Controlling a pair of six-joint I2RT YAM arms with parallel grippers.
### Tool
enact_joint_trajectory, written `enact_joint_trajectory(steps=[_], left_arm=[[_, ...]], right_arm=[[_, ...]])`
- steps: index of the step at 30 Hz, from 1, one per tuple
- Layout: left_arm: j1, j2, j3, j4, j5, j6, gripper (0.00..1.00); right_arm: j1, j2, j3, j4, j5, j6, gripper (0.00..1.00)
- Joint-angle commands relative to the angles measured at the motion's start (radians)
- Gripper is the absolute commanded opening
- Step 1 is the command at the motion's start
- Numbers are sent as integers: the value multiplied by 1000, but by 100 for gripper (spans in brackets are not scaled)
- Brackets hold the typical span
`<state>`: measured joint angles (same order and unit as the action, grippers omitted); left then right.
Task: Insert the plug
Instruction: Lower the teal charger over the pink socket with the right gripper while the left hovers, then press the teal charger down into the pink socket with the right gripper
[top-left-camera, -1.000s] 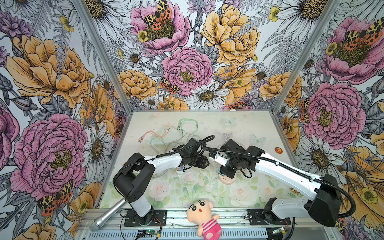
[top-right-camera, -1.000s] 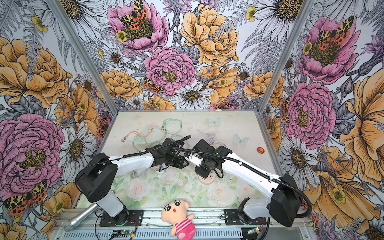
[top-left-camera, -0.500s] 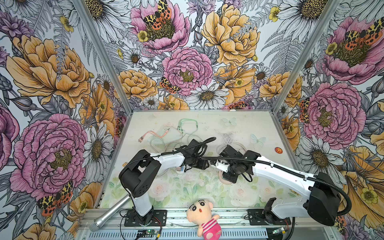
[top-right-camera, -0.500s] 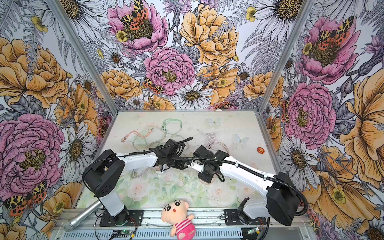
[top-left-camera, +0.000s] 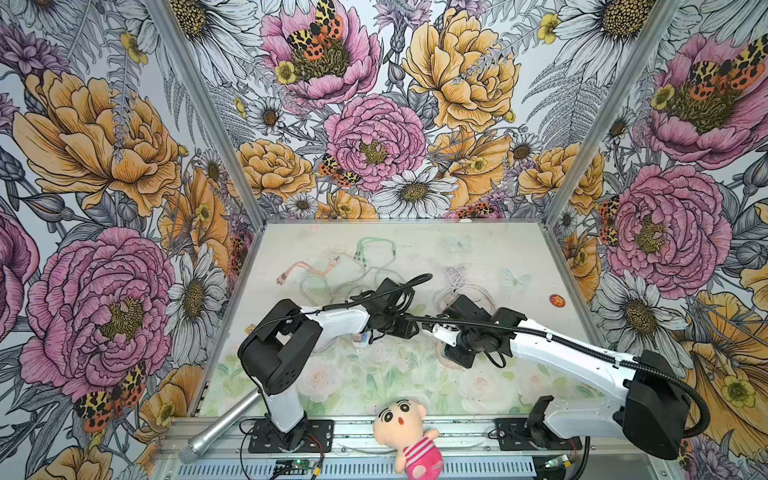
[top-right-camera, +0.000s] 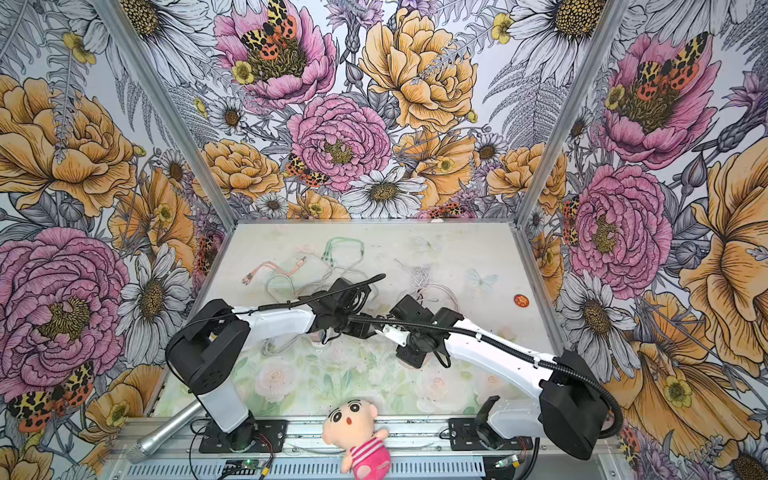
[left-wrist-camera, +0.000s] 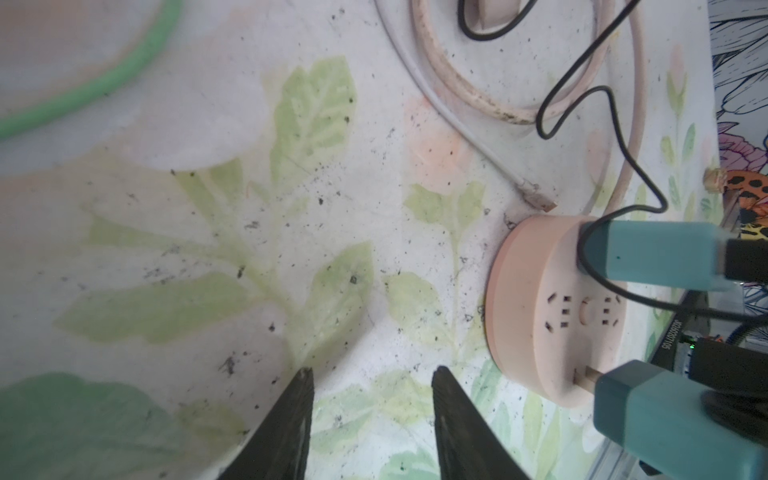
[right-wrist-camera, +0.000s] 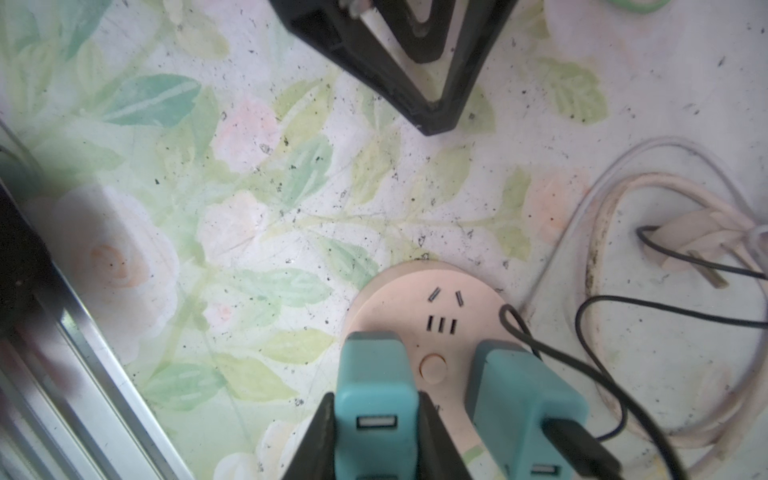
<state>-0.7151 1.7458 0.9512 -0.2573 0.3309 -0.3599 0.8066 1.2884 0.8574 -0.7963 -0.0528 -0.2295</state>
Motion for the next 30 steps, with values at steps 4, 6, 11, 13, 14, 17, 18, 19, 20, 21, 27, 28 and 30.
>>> enact_joint_trajectory(steps=[4,6,11,13,14,17,18,19,20,21,27,28,30], left_arm=[[1,11,8,28,11,-2,48],[0,9,6,27,7,-4,48],[0,4,-3,27,4,-8,48],[0,0,-10,27,-1,-9,48],[1,-3,-13,27,-2,-8,48],[0,-11,-24,29,-6,-8,48],[1,-12,-26,29,-6,-9,48],[2,-14,-28,30,-6,-7,48],[2,-14,-29,30,-5,-7,48],[3,-15,-29,29,-6,-8,48],[28,-44,-53,35,-12,-27,48],[32,-53,-59,35,-11,-25,48],[38,-68,-67,35,-12,-25,48]], right_arm=[[3,12,-13,48,-34,9,0],[4,23,-6,76,-60,14,0],[5,50,12,133,-87,54,0],[7,48,-3,159,-72,77,0],[7,46,-9,171,-60,93,0],[10,40,-23,206,-41,150,0],[15,35,-27,216,-40,160,0],[24,35,-26,218,-29,167,0],[30,37,-26,218,-20,173,0],[36,41,-26,218,-8,180,0],[77,99,0,215,52,225,0],[83,112,6,215,68,234,0],[85,129,14,215,83,262,0]])
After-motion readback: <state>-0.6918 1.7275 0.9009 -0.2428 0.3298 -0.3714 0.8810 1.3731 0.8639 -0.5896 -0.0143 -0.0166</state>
